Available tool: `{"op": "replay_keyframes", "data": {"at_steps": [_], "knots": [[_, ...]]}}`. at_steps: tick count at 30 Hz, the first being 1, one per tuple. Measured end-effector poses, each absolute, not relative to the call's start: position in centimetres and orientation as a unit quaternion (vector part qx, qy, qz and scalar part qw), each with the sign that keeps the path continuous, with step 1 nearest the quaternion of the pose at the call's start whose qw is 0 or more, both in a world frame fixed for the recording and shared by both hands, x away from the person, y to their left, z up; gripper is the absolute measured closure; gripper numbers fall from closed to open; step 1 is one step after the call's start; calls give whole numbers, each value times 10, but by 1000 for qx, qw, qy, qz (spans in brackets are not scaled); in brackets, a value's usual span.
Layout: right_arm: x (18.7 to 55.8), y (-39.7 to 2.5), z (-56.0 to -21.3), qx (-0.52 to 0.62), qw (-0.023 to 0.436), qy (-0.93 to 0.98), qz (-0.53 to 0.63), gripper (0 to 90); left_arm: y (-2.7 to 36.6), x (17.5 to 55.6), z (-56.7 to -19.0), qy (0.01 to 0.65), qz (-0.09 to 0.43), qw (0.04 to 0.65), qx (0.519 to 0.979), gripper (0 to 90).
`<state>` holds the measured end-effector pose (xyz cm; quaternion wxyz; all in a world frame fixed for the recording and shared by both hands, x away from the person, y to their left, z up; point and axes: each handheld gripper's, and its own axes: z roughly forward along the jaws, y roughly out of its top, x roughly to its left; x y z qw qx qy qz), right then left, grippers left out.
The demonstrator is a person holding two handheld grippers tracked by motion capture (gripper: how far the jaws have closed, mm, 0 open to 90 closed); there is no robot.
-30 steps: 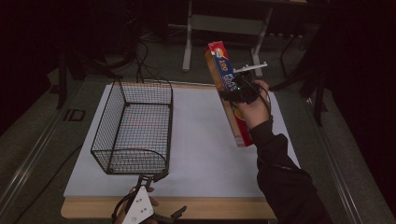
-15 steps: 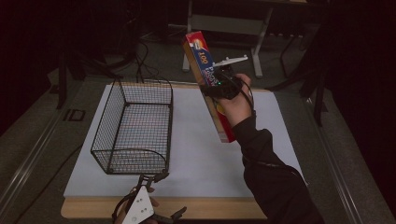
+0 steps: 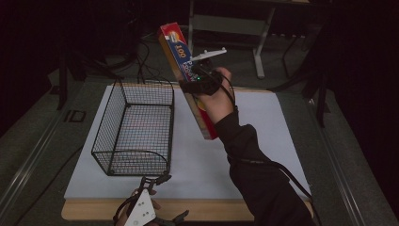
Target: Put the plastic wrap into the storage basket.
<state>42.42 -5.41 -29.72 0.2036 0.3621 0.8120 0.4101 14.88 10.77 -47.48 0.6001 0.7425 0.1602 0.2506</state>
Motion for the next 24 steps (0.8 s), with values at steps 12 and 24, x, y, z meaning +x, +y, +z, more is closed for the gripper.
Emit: {"op": "replay_keyframes", "data": {"at_steps": [12, 24], "knots": [[411, 6, -283, 329, 195, 813, 438, 397, 109, 147, -473, 158, 249, 604, 741, 18], [405, 54, -296, 317, 182, 810, 458, 397, 110, 149, -475, 162, 247, 603, 741, 18]]}}
